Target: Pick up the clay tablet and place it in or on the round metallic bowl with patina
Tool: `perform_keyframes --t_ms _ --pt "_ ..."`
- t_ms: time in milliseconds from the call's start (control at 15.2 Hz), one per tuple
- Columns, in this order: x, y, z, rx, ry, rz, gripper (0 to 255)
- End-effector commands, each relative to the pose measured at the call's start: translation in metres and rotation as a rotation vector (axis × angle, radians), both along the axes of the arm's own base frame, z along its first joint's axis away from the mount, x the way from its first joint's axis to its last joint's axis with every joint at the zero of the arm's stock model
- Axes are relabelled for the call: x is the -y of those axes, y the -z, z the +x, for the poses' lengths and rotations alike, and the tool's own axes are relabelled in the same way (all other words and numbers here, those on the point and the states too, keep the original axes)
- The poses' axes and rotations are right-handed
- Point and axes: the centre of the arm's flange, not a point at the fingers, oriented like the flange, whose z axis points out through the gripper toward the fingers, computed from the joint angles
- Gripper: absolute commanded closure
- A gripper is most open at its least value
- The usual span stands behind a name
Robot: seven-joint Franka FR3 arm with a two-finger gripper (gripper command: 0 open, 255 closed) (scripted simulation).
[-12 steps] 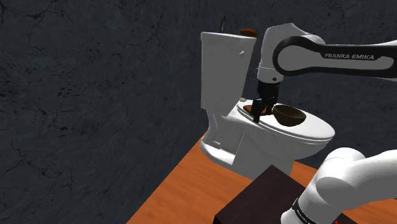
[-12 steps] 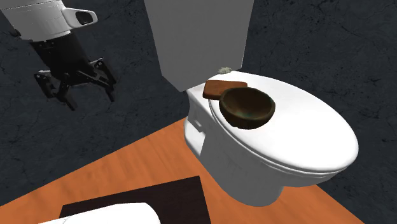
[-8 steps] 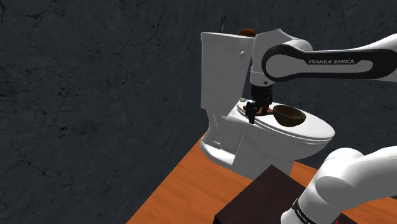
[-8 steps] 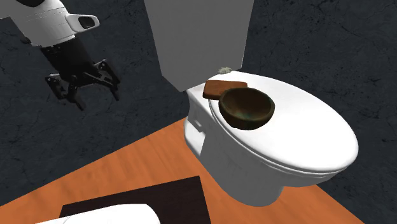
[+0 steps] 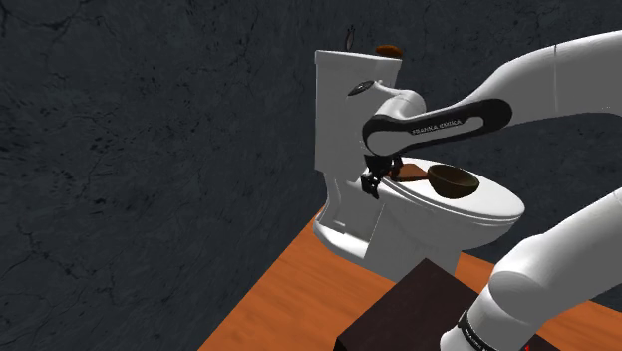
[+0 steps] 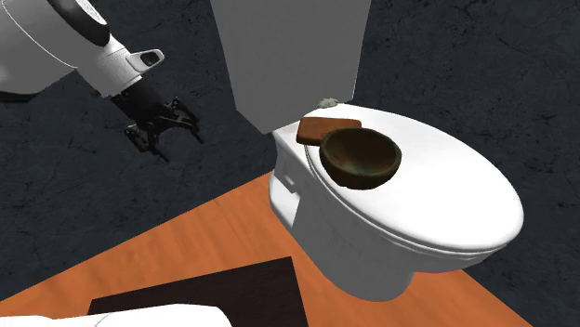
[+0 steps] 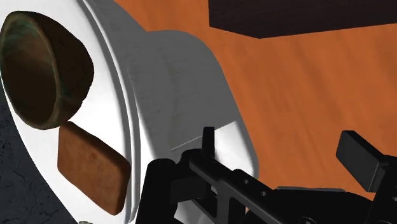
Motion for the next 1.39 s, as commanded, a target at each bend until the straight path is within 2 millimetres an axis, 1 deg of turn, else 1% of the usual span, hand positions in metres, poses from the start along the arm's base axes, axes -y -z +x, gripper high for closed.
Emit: perform_keyframes --t_ms 0,330,660,990,1320 --pt "0.003 0.023 0.019 -0.013 0.020 -0.075 0" --pt "0.025 0.072 0.067 -0.049 0.073 -0.257 0" --pt "0.057 0.119 0.112 -0.085 0.125 -0.438 0" --pt "0.101 0.160 0.153 -0.120 0.178 -0.620 0" --pt "0.153 0.194 0.191 -0.156 0.231 -0.801 0"
